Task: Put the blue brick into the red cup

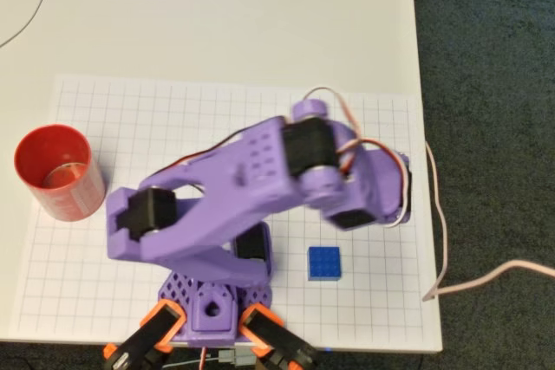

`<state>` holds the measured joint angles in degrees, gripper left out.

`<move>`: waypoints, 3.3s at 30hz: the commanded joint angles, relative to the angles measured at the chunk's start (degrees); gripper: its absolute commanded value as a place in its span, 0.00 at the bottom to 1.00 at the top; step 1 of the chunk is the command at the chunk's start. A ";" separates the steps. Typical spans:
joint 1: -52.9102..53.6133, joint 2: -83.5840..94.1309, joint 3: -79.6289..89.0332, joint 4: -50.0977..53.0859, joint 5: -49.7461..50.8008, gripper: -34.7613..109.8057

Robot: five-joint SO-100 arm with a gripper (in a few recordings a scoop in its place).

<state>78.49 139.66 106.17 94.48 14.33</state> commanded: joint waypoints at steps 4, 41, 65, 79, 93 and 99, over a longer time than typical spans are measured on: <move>-6.86 -8.26 9.14 -5.36 9.49 0.24; -4.48 -19.16 28.04 -14.15 21.71 0.24; -3.69 -22.41 31.64 -13.18 23.38 0.75; -7.82 -28.74 36.21 -19.86 24.87 0.71; -6.77 -29.00 37.27 -26.02 24.17 0.24; -6.06 -29.00 37.18 -26.72 23.82 0.24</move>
<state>71.46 109.95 142.12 67.94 37.97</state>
